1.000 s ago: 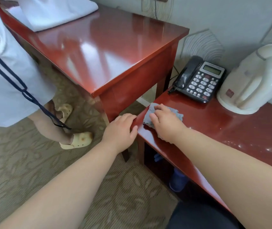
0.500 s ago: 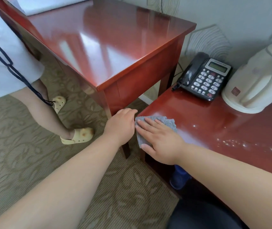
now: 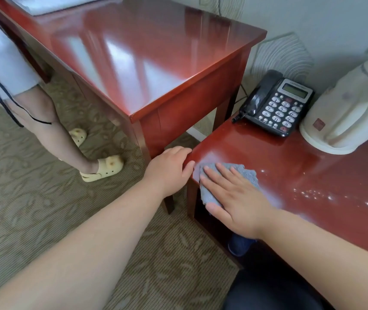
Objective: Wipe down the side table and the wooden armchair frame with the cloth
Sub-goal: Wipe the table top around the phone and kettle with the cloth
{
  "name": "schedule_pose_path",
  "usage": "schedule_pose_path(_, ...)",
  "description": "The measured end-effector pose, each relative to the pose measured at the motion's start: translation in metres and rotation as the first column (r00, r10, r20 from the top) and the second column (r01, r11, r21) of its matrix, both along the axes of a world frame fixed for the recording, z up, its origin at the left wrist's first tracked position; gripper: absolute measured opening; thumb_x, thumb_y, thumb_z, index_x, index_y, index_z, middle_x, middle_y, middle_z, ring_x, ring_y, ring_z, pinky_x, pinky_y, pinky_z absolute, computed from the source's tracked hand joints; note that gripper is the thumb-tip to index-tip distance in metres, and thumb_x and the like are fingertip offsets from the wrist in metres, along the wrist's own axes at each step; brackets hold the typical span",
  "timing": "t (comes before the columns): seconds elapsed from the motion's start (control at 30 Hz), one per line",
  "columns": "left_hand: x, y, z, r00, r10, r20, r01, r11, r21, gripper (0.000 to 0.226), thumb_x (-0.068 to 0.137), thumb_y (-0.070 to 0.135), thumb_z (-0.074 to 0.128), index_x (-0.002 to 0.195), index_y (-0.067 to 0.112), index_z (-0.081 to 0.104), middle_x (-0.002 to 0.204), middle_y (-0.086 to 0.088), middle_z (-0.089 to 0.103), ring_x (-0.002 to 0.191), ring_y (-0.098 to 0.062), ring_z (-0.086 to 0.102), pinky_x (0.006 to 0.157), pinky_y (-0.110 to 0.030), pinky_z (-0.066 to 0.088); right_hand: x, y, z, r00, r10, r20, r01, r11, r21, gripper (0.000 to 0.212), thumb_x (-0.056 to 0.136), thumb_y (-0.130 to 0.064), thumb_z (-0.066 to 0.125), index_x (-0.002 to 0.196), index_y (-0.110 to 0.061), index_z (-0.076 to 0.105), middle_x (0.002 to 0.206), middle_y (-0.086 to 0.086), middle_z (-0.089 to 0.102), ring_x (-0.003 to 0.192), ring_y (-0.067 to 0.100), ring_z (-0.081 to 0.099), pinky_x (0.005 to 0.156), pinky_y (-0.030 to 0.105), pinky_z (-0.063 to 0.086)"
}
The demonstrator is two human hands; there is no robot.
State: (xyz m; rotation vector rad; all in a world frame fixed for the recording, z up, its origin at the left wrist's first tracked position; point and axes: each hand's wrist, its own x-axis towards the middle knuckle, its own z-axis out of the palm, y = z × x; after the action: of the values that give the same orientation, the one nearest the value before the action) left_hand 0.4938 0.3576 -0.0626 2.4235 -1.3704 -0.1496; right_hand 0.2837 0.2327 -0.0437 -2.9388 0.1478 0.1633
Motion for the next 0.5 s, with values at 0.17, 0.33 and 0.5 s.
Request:
schedule_pose_path(0.17,-0.008,-0.013,-0.002,0.993,-0.114,-0.010,0.114,0.993,0.037,0.064,0.100,0.045,0.048,0.158,0.019,0.037,0.162,0.002,0.038,0.143,-0.022,0.040,0.112,-0.044,0.043,0.016,-0.022,0.001,0.997,-0.073,-0.022,0.073,0.997,0.022,0.070,0.100,-0.059,0.004,0.162,-0.025,0.006,0.169,-0.007,-0.004,0.155,0.018,-0.012,0.126,0.043,-0.003)
schedule_pose_path(0.33,-0.014,-0.017,-0.003,0.988,-0.133,0.077,0.125,0.987,0.103,0.070,0.099,0.046,0.032,0.161,0.013,0.027,0.165,-0.004,0.030,0.143,-0.027,0.038,0.114,-0.048,0.040,0.081,-0.060,-0.002,0.967,-0.241,-0.084,0.242,0.970,0.007,0.067,0.105,-0.052,0.019,0.162,-0.023,-0.002,0.169,-0.003,-0.010,0.154,0.021,-0.014,0.123,0.041,-0.007)
schedule_pose_path(0.5,-0.010,-0.019,0.001,0.985,-0.163,0.062,0.152,0.977,0.150,0.072,0.101,0.047,0.033,0.165,0.018,0.016,0.173,0.001,0.013,0.149,-0.024,0.031,0.118,-0.044,0.032,0.094,-0.063,-0.001,0.951,-0.301,-0.074,0.304,0.952,0.037,0.066,0.105,-0.047,0.021,0.162,-0.021,0.000,0.170,-0.001,-0.008,0.155,0.023,-0.012,0.125,0.042,-0.006)
